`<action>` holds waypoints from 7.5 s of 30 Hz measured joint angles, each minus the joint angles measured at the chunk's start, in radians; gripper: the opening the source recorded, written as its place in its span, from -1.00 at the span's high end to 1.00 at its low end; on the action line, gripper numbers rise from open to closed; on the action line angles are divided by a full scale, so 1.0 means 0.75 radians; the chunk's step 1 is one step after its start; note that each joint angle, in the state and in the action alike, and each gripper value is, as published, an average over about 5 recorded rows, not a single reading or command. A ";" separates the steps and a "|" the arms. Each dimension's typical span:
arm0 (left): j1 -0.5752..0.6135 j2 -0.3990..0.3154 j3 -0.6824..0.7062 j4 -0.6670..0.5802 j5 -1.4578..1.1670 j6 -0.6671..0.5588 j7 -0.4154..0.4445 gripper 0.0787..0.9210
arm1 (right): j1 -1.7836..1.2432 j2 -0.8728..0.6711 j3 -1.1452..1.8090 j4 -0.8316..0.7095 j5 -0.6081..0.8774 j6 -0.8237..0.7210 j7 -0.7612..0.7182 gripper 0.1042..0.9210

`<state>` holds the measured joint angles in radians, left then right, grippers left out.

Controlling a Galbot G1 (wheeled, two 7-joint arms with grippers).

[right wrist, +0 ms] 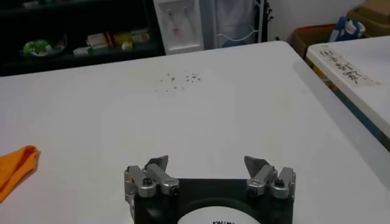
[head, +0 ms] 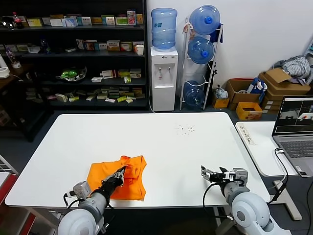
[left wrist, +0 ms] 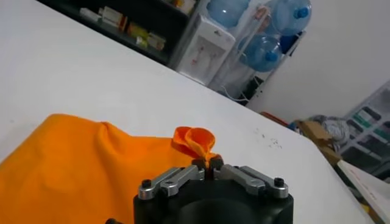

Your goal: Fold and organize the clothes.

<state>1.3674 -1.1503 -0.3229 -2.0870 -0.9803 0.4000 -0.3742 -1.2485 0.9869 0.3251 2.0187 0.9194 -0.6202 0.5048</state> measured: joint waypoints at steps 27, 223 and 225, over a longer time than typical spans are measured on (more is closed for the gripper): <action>0.172 0.094 -0.222 0.106 0.149 -0.108 0.181 -0.76 | 0.003 -0.007 0.000 -0.014 0.007 0.008 -0.020 -0.76; 0.202 -0.222 -0.167 0.315 0.669 -0.903 0.545 -0.74 | -0.347 0.275 0.306 -0.100 -0.794 0.817 -0.720 -0.76; 0.238 -0.243 -0.233 0.342 0.712 -0.983 0.583 -0.76 | -0.368 0.300 0.323 -0.109 -0.820 0.857 -0.750 -0.76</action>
<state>1.5459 -1.3322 -0.4978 -1.8309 -0.4461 -0.3373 0.0631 -1.5245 1.2122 0.5672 1.9369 0.3042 0.0222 -0.0575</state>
